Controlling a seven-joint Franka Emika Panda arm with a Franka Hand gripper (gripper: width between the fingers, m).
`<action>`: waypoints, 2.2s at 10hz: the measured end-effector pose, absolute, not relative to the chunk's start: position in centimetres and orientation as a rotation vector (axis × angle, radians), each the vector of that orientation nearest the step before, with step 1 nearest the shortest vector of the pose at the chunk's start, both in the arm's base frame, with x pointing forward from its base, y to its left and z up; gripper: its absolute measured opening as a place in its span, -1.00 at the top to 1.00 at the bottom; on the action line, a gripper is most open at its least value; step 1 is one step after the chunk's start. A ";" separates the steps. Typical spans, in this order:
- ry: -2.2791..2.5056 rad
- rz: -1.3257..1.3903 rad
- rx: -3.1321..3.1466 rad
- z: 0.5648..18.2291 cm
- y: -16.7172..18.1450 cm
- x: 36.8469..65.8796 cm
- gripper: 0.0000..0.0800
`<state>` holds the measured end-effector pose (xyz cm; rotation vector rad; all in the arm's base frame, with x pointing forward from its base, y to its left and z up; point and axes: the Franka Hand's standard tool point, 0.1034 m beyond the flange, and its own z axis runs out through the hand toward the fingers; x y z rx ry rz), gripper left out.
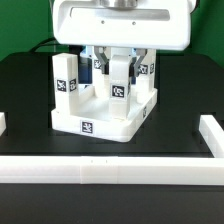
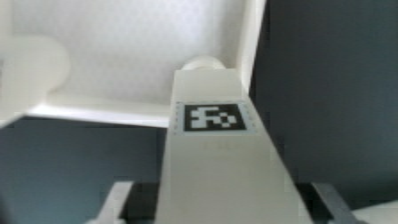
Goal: Assemble desk
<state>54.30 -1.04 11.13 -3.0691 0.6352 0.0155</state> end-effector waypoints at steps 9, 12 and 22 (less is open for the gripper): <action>1.783 0.017 -2.521 11.0 -0.9 54.5 0.27; 1.713 0.020 -2.580 10.7 -0.8 54.4 -0.30; 0.647 -0.004 -3.037 10.7 -0.6 54.3 -0.62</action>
Offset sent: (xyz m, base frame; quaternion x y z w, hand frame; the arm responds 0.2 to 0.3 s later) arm -0.0081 -0.0004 0.0007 0.0139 -0.0196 0.2833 0.9587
